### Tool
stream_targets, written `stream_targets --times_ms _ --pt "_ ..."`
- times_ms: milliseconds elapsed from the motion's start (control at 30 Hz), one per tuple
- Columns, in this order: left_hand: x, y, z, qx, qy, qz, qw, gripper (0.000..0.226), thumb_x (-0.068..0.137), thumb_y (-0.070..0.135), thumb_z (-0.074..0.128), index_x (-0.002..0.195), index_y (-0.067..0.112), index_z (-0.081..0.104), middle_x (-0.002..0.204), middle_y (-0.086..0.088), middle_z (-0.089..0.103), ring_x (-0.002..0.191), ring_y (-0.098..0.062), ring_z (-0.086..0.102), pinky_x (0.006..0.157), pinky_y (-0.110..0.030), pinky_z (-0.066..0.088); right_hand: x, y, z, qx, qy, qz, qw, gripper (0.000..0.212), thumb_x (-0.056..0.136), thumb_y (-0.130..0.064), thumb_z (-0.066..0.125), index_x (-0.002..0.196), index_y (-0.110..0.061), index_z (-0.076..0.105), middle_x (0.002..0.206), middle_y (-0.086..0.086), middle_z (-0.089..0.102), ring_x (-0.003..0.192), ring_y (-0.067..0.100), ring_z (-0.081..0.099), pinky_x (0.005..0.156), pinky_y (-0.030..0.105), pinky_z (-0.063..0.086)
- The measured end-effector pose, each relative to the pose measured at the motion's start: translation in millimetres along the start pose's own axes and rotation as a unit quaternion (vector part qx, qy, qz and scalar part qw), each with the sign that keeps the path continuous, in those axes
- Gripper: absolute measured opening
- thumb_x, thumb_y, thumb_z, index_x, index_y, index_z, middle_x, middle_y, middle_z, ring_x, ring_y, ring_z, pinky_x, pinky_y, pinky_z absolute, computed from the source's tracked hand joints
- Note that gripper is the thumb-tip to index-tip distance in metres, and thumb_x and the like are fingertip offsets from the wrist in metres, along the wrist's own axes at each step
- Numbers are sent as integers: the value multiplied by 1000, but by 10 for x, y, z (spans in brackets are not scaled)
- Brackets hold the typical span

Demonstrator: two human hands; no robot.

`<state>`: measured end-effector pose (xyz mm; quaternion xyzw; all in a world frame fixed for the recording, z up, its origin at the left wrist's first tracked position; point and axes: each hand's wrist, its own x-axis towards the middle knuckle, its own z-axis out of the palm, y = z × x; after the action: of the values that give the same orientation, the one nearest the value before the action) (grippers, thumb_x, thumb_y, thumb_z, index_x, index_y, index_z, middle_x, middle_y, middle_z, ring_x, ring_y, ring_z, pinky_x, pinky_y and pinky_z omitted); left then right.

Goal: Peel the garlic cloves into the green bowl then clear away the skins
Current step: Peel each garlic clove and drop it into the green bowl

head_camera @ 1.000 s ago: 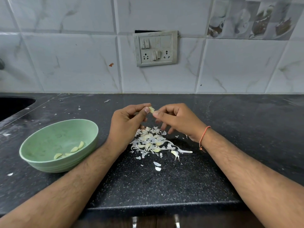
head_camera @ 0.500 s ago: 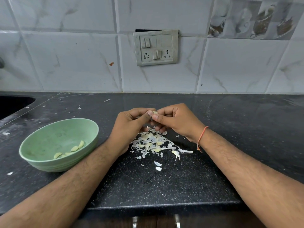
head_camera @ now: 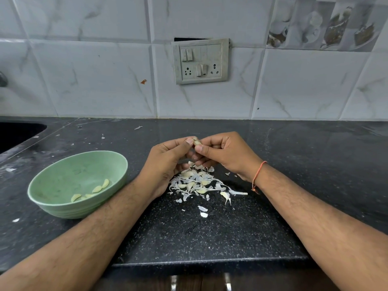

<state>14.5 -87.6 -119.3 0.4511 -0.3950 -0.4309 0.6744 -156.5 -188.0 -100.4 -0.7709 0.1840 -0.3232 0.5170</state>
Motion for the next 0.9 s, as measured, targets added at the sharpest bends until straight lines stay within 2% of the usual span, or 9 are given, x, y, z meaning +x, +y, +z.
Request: stream_targets --times_ms 167,333,500,633,700,767,833,900 --pt "9 13 -6 -9 10 -6 1000 15 97 24 74 106 16 84 97 -11 76 85 -14 69 59 -21 54 16 54 -15 -53 49 -21 997 19 93 -12 81 111 -7 79 89 14 80 77 31 78 70 41 66" --pt "45 -26 -17 6 39 9 999 16 101 23 72 110 13 81 99 -8 78 86 -13 69 59 -22 55 29 73 -21 -98 82 -49 991 23 86 -18 89 107 -19 82 91 5 80 74 19 75 61 33 63" --pt "69 -24 -14 69 74 34 994 15 101 10 70 115 14 74 101 1 82 77 -9 68 56 -24 56 36 102 -45 -157 105 -60 980 24 84 -25 91 106 -29 83 88 -6 79 74 11 71 64 37 65" --pt "67 -12 -19 151 108 36 982 33 100 0 54 89 18 79 81 9 76 73 -8 62 53 -25 52 49 110 -42 -212 126 -58 968 24 82 -27 92 104 -30 84 85 -11 77 71 17 69 72 43 65" --pt "69 -5 -24 183 107 56 976 37 100 7 51 82 20 80 77 8 74 71 -8 60 52 -28 51 50 104 -39 -224 131 -59 964 24 81 -26 93 102 -30 84 83 -12 77 68 9 67 73 39 65" --pt "70 1 -22 240 98 92 961 33 99 16 54 84 25 82 76 9 74 69 -8 60 57 -28 50 51 98 -41 -234 131 -63 961 23 80 -25 93 101 -31 84 82 -13 77 67 3 64 72 31 62" --pt "58 -3 -24 333 94 139 928 19 94 25 65 90 32 82 75 18 74 68 -3 63 63 -23 51 55 95 -45 -239 129 -61 961 23 80 -23 93 99 -32 84 82 -13 77 67 1 64 69 21 57" --pt "34 -4 -31 411 81 180 890 16 84 35 74 99 37 81 85 27 75 83 2 69 74 -21 54 55 94 -40 -241 124 -60 961 23 81 -23 92 99 -34 85 82 -15 77 70 1 67 69 17 54"
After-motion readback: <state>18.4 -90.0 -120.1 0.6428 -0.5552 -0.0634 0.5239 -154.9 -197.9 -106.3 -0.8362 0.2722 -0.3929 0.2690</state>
